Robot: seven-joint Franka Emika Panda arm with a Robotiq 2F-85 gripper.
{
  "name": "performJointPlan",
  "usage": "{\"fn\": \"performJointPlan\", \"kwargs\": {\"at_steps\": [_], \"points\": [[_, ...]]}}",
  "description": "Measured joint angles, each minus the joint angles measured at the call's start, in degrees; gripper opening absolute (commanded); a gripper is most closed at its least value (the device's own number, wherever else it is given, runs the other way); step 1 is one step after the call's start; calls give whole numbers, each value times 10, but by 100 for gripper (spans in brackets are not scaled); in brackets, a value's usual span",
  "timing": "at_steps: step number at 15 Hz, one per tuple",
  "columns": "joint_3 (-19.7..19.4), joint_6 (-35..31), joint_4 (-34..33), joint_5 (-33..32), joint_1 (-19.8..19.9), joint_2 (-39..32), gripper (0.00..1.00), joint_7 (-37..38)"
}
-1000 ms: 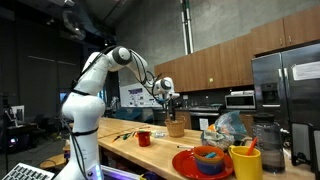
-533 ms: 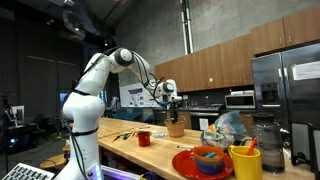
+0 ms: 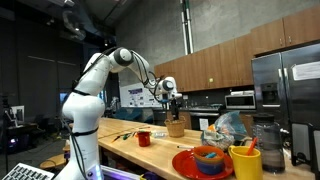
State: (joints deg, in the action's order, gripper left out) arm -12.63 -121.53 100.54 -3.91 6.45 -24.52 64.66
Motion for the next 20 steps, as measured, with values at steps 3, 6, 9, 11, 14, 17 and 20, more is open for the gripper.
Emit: {"fn": "performJointPlan", "kwargs": {"at_steps": [3,6,9,11,14,17,20], "points": [[2,0,1,2,-1,-3,100,0],[2,-8,9,14,0,-11,100,-2],[2,-33,20,26,3,-16,100,-8],[1,-47,24,32,5,-16,100,-13],[1,-76,34,43,8,-16,97,-20],[1,-108,48,56,9,-17,70,-28],[3,-127,57,68,9,-18,48,-37]]}}
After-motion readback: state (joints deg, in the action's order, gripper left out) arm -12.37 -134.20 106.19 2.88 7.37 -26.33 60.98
